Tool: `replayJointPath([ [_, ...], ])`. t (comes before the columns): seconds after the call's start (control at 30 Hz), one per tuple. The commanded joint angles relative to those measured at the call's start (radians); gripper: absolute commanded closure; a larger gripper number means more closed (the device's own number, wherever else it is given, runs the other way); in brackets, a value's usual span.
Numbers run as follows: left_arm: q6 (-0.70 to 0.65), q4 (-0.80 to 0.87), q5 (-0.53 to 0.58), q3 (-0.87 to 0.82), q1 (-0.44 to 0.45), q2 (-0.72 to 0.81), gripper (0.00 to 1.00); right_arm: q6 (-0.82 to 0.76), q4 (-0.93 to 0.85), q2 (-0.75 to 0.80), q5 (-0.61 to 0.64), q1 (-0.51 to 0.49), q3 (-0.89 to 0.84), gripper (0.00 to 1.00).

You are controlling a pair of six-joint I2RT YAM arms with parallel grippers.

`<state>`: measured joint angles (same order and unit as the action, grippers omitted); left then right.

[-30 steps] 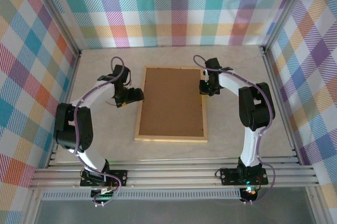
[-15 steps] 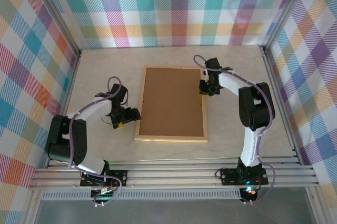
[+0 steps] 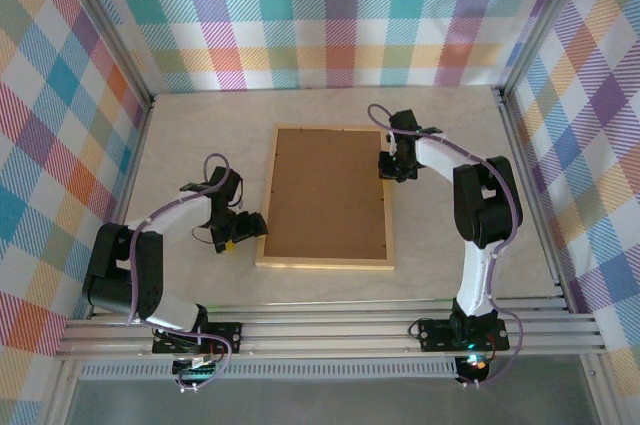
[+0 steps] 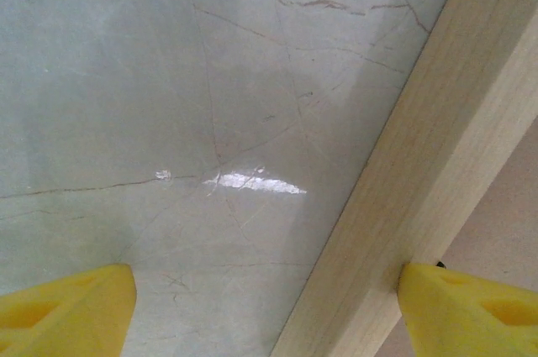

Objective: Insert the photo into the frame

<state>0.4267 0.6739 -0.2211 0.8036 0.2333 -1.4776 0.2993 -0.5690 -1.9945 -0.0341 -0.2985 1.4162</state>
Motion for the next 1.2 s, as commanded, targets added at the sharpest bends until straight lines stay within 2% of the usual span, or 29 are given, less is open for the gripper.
replayJointPath([
  [0.0,0.011,-0.008,-0.020,-0.008,0.010,0.001,0.18,0.009,-0.054,-0.032,-0.031,-0.021,-0.012,0.81],
  [0.63,0.011,-0.057,-0.028,0.004,0.107,-0.166,0.20,0.006,-0.052,-0.039,-0.048,-0.022,-0.011,0.82],
  [1.17,-0.015,0.027,0.093,0.103,0.239,-0.326,0.20,0.008,-0.053,-0.043,-0.053,-0.022,-0.011,0.82],
])
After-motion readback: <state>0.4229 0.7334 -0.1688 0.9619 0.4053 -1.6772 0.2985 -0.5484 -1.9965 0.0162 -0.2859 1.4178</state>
